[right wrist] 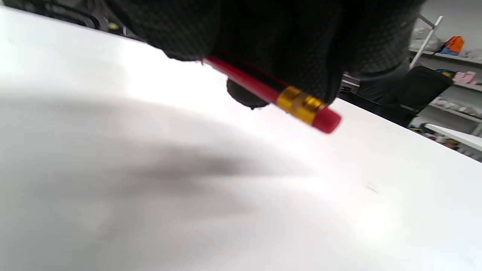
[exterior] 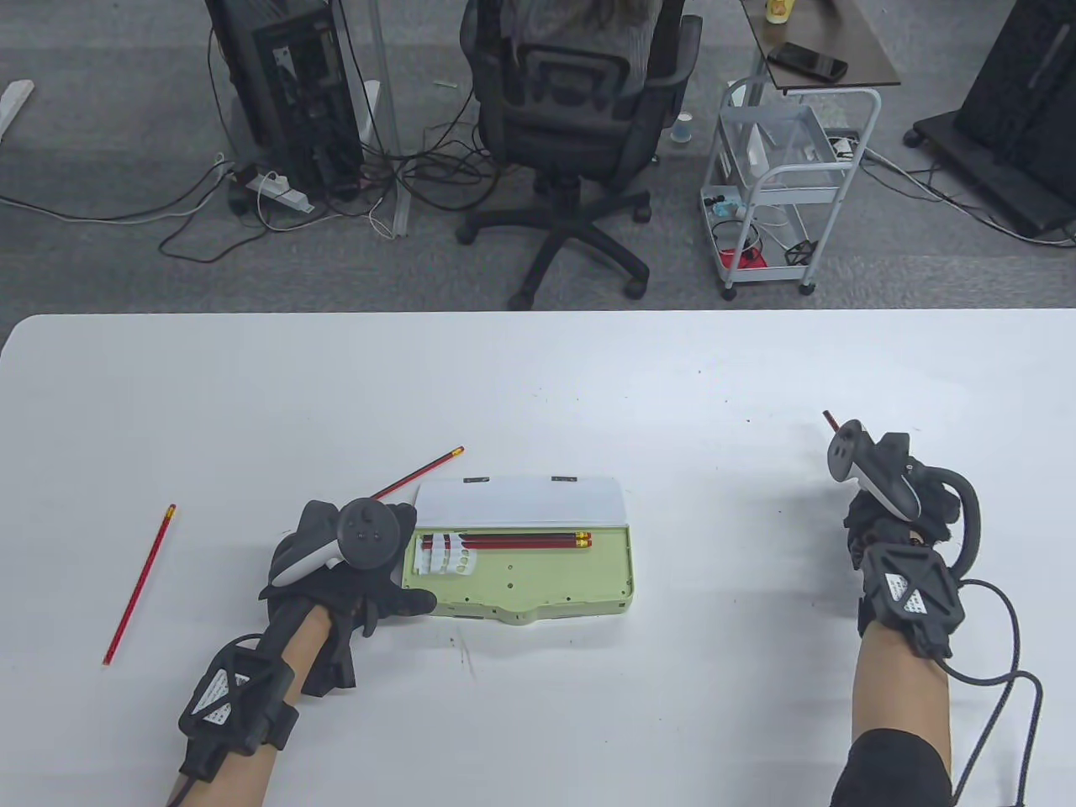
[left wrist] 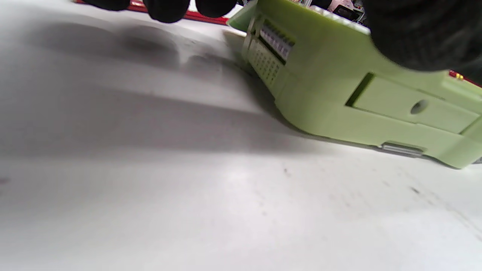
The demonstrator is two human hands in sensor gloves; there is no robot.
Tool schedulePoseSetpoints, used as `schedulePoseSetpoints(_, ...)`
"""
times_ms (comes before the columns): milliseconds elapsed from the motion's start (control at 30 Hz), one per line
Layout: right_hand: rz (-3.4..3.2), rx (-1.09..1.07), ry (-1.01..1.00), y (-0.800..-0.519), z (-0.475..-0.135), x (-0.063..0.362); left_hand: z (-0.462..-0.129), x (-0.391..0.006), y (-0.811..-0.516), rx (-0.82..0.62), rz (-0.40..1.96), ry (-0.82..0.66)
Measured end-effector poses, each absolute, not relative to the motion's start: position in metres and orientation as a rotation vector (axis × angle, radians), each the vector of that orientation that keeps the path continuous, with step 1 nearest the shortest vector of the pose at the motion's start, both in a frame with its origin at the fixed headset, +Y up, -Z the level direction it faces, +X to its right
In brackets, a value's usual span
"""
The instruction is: Organize multifunction pencil case
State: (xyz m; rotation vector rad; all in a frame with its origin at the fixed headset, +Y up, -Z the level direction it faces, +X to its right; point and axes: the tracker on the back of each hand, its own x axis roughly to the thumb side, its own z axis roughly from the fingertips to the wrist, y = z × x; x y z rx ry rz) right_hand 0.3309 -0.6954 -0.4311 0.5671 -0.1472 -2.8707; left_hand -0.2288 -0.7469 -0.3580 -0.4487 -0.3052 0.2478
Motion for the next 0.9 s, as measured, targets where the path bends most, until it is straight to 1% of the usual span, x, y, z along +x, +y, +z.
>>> schedulePoseSetpoints(100,-2.945,0.505,-0.093,-0.681,-0.424,0.312,-0.358,-0.229,-0.747,-0.449,0.251,-0.305)
schedulePoseSetpoints(267,-3.022,0.344,0.025,-0.658,-0.408,0.271,-0.358,-0.229,-0.747,-0.446,0.253,-0.306)
schedulePoseSetpoints(467,-3.085,0.192,0.104,-0.642,-0.391,0.225,-0.358,-0.229,-0.747,-0.445,0.242,-0.305)
schedulePoseSetpoints(667,-3.099,-0.033,0.152,-0.637,-0.373,0.17,-0.358,-0.229,-0.747,-0.447,0.244,-0.306)
schedulePoseSetpoints(900,-2.994,-0.348,0.2,-0.649,-0.35,0.1,-0.358,-0.228,-0.747,-0.445,0.237,-0.306)
